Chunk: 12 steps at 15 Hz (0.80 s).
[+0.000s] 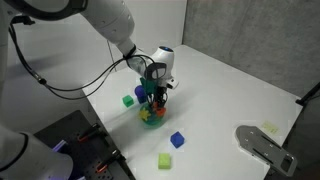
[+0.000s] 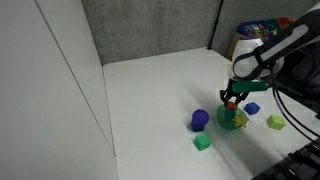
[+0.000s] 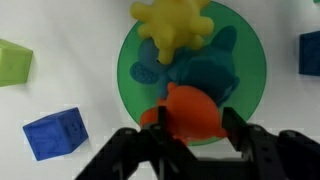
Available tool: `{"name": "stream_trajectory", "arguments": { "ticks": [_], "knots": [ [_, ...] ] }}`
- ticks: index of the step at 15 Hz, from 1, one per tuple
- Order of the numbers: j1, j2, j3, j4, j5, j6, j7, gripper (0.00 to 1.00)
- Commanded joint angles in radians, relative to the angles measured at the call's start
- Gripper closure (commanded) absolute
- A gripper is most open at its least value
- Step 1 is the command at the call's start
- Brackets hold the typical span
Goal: Remove the orange object from the bowl
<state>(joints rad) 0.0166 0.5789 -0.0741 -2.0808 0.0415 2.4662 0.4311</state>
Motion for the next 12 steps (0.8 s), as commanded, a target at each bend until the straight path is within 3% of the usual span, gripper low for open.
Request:
{"name": "stream_trajectory", "arguments": {
  "ticks": [1, 2, 8, 12],
  "knots": [
    [0.016, -0.027, -0.018, 0.027, 0.010, -0.049, -0.013, 0.71],
    [0.016, -0.036, -0.018, 0.033, 0.011, -0.060, -0.013, 0.78],
    [0.006, -0.083, -0.027, 0.101, -0.003, -0.182, -0.024, 0.91],
    [-0.035, -0.076, -0.046, 0.162, -0.004, -0.269, -0.078, 0.92]
  ]
}}
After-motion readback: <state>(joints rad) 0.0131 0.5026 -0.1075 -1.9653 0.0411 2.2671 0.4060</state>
